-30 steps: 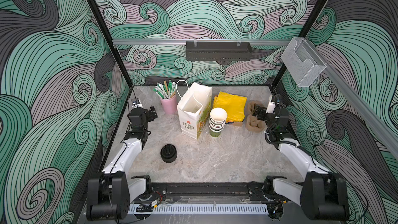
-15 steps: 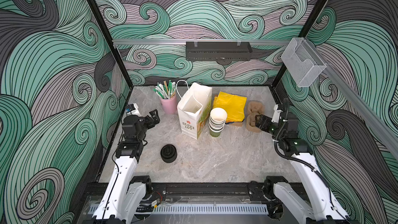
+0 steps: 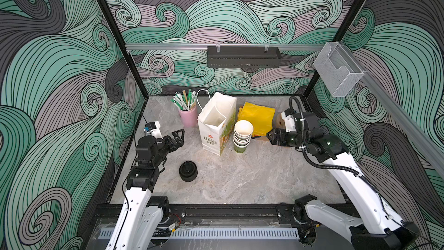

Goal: Pack a coffee takeout order
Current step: Pick up the coffee cup.

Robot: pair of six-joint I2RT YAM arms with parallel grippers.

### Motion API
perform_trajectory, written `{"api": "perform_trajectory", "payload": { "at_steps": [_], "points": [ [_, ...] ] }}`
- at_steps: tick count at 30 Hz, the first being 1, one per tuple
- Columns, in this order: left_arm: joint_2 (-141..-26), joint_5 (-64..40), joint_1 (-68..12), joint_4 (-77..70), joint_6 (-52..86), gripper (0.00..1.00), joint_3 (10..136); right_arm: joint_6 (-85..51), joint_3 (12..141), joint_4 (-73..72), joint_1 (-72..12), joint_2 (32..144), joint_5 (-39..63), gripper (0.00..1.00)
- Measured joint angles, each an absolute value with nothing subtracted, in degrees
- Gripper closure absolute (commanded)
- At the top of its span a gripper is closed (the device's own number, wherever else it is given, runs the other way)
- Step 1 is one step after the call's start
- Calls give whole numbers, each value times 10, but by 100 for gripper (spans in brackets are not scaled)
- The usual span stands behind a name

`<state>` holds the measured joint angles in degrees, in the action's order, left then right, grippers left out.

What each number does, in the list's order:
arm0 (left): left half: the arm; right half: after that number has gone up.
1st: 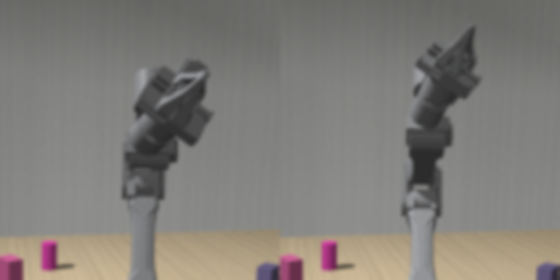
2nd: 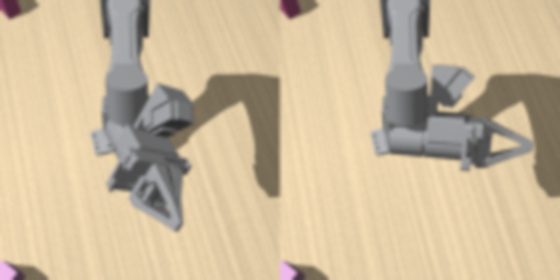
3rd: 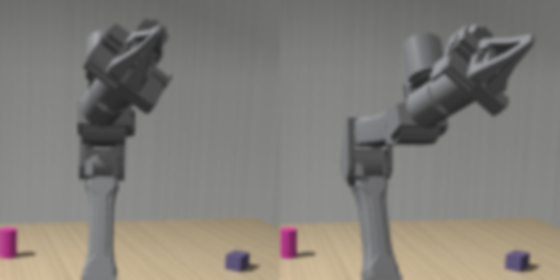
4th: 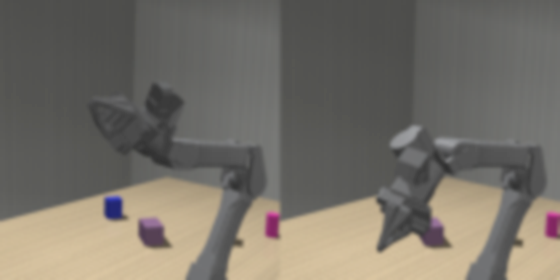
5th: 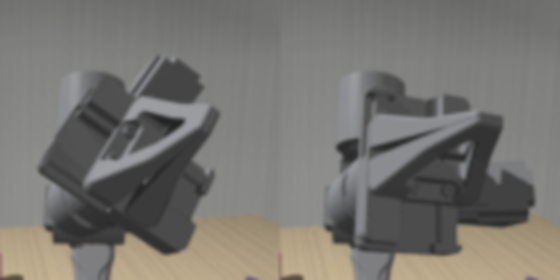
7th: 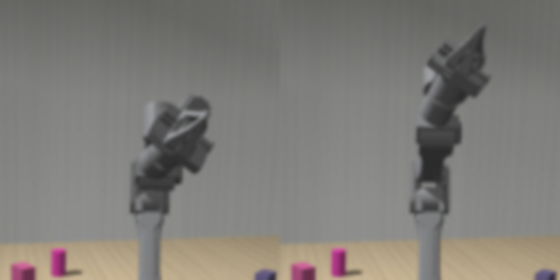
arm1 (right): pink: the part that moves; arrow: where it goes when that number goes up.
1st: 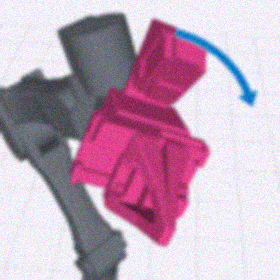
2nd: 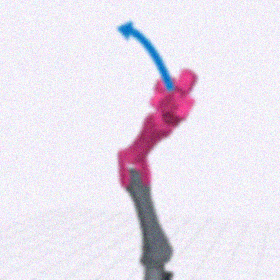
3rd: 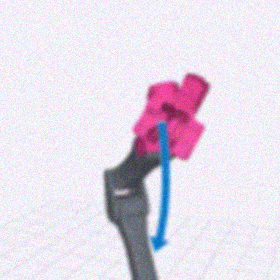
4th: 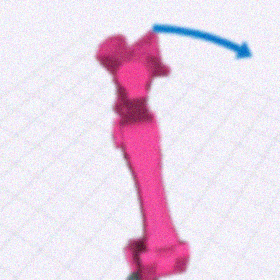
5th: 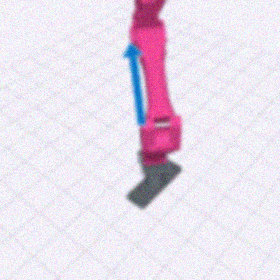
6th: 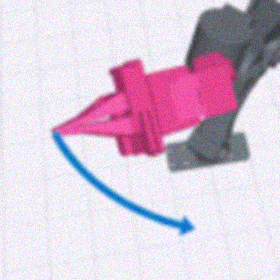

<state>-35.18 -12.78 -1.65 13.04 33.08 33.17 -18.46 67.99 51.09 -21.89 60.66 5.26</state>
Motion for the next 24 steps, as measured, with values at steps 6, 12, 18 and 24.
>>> {"api": "perform_trajectory", "payload": {
  "at_steps": [6, 12, 18, 24],
  "points": [
    [-335, -149, -17, 128, 352, 3, 323, -173, 731, 564, -291, 648, 47, 18],
    [-318, -170, -17, 129, 368, 3, 322, -175, 764, 578, -327, 706, 23, 25],
    [-306, -177, -17, 130, 369, 3, 321, -192, 802, 559, -331, 752, -24, 33],
    [-300, -176, -17, 134, 369, 3, 320, -218, 841, 534, -343, 816, -60, 43]
  ]
}}
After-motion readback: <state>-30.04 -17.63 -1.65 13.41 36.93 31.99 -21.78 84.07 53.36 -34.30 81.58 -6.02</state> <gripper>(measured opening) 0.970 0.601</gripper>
